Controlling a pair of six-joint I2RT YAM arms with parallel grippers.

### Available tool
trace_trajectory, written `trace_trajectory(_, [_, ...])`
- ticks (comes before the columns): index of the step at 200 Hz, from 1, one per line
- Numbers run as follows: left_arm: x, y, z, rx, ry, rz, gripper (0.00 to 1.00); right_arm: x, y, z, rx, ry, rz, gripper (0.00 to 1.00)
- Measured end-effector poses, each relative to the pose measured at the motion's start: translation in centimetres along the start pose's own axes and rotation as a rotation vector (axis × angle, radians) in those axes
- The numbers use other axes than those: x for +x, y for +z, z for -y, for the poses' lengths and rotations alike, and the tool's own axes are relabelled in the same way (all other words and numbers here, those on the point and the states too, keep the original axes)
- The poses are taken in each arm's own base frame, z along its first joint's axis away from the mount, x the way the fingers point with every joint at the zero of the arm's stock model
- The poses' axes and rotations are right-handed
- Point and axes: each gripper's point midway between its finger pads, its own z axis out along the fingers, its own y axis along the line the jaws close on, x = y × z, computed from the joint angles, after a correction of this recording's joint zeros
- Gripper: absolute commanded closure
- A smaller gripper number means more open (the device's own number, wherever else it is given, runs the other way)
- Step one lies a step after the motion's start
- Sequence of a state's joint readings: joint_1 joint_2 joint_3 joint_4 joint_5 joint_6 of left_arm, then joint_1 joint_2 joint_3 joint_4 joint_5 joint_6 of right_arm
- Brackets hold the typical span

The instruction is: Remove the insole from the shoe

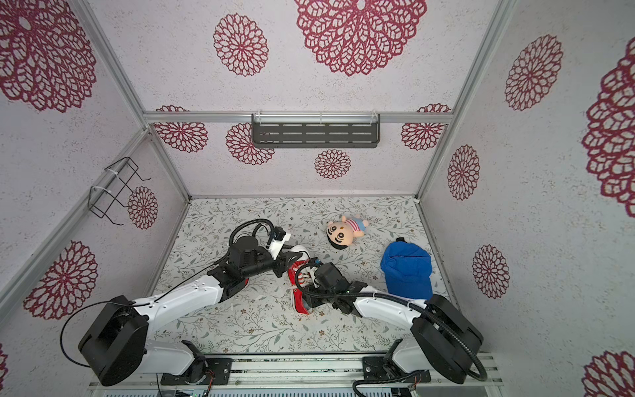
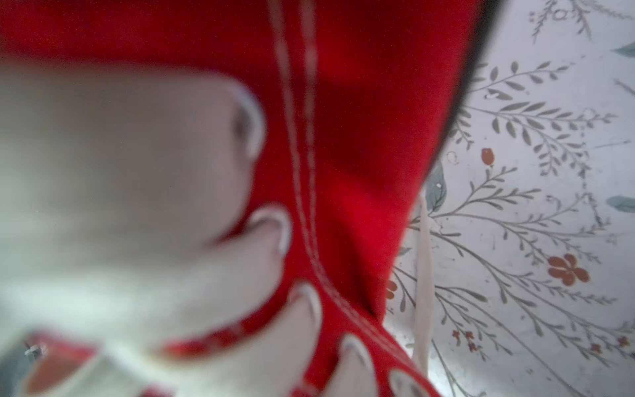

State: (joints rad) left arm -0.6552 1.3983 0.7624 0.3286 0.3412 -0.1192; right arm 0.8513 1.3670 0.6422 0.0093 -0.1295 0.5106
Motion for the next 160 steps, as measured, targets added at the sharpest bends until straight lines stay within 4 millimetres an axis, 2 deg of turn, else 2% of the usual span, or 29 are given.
trace_trajectory(40, [0.0,0.0,0.0,0.0,0.003,0.0,1.0,0.0,0.1,-0.1,-0.008,0.009,0.002,0.59])
trace_trajectory(133, [0.2,0.0,-0.3,-0.019,0.009,-0.007,1.0,-0.3,1.5,-0.3,-0.098,0.043,0.031,0.63])
trace_trajectory(160, [0.4,0.2,-0.6,-0.028,0.009,-0.01,1.0,-0.3,2.0,-0.2,-0.096,0.044,0.03,0.69])
